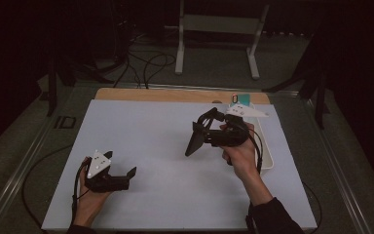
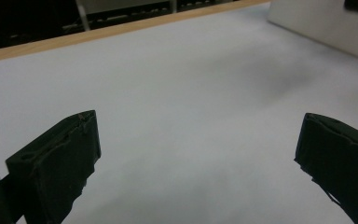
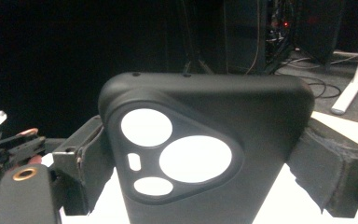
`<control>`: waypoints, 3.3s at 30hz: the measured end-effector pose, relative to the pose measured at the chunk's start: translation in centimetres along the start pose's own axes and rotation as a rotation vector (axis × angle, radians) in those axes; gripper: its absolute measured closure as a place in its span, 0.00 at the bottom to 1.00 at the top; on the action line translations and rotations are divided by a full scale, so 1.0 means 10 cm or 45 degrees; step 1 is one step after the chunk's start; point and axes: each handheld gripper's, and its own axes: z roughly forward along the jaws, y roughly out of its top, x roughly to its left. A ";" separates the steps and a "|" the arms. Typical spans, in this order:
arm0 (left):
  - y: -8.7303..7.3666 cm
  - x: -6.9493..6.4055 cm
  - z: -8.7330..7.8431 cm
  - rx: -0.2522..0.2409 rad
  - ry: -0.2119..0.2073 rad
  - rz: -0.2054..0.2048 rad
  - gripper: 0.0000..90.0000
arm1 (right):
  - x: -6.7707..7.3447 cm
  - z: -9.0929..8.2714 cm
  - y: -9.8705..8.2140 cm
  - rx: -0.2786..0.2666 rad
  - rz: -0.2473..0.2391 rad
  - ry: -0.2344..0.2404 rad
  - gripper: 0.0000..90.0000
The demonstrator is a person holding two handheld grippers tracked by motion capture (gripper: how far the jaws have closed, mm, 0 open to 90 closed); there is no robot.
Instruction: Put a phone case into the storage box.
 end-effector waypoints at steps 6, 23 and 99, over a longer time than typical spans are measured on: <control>-0.04 0.04 -0.04 -0.005 0.022 -0.008 0.01 | -0.06 -0.02 0.05 -0.017 -0.010 -0.029 0.16; -0.06 0.07 -0.06 0.004 0.043 -0.020 0.01 | -0.36 -0.03 0.20 -0.032 0.001 -0.151 0.16; -0.08 0.07 -0.05 0.026 0.064 -0.020 0.01 | -1.30 -0.17 0.41 -0.043 0.065 -0.662 0.16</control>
